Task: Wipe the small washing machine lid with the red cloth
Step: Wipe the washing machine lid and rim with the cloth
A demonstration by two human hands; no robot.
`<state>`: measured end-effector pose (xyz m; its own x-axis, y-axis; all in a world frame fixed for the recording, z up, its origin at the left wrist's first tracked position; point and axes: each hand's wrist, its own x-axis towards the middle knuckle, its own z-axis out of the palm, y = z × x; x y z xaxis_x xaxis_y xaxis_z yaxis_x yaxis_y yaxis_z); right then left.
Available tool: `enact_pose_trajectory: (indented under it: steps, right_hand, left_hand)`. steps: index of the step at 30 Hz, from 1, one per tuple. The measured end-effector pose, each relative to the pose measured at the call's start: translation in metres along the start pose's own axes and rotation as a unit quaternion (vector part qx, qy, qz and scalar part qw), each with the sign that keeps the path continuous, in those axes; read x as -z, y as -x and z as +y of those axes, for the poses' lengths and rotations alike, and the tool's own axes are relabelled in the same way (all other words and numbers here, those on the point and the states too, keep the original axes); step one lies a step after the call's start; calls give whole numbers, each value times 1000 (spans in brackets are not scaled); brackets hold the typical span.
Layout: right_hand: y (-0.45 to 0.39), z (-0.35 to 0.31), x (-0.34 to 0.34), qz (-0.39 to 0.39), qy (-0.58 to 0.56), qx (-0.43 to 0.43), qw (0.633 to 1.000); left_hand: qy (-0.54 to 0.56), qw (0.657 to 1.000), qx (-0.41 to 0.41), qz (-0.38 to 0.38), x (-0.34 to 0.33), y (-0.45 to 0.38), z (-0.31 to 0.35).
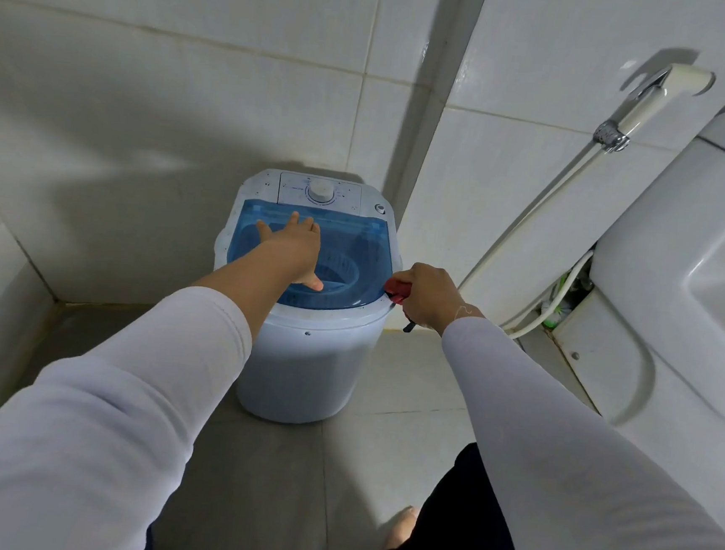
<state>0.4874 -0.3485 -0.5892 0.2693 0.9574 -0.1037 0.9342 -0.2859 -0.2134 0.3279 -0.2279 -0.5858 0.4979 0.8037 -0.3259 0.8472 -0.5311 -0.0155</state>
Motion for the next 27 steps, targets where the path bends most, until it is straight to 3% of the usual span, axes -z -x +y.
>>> enact_pose_trajectory:
  steps: [6, 11, 16, 27]
  right_hand:
    - [13, -8, -3, -4, -10, 1, 1000]
    - [26, -18, 19, -73, -40, 30, 996]
    - [21, -20, 45, 20, -135, -4, 991]
    - [22, -28, -2, 23, -100, -63, 993]
  left_hand:
    - [4, 999, -3, 38, -4, 4, 2]
    - [-16, 998, -24, 64, -3, 14, 3]
    - [-15, 998, -31, 51, 0, 28, -11]
    - [12, 1000, -7, 4, -15, 33, -41]
